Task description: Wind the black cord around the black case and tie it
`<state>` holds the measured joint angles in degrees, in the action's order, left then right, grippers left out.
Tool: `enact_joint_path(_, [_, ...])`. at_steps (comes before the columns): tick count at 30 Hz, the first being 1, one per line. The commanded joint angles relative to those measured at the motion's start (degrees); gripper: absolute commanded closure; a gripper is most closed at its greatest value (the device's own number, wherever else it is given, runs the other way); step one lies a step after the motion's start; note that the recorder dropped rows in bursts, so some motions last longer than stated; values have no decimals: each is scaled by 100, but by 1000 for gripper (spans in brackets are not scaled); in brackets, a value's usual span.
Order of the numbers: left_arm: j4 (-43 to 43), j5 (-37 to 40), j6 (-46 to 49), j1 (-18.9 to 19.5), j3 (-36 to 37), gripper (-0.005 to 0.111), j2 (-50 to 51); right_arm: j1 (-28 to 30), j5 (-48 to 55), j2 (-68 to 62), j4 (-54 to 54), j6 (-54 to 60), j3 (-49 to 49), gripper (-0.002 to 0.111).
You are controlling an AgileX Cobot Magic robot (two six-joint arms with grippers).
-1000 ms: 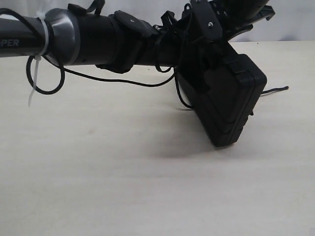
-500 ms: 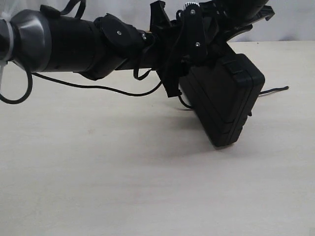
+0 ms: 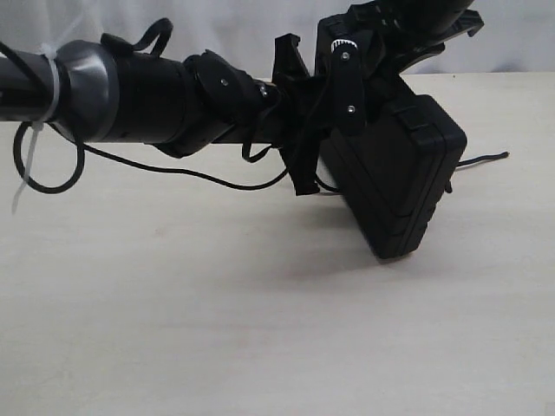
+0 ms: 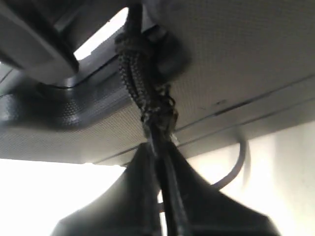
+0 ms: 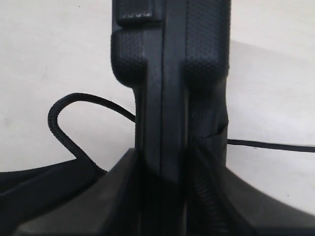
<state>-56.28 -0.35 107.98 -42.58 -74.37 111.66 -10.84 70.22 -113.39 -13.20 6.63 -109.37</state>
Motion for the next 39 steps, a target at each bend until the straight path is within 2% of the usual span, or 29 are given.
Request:
enact_joint_path(1, [-23,-190,-146,-9,-196,107,-10,17,-26,27,18,-28,7,75])
enact_joint_path(5, [-23,-167,-820,-9,-510,107,-10,17,-26,27,18,-46,7,75])
enact_joint_path(10, [-9,178,-821,-32,-564,107,-10,17,-26,27,18,-45,7,75])
enact_joint_path(17, [3,-118,-759,-305,-578,107,-10,5,-26,27,-6,-45,7,75])
enact_joint_path(31, [-30,-202,-843,-306,-578,106,-44,5,-26,27,-6,-45,7,75])
enact_joint_path(34, [-30,-146,-1032,-306,-578,99,-162,5,-26,27,-6,-45,7,75])
enact_joint_path(39, [-30,345,-1087,-217,-568,68,-367,5,-26,27,-6,-45,7,75])
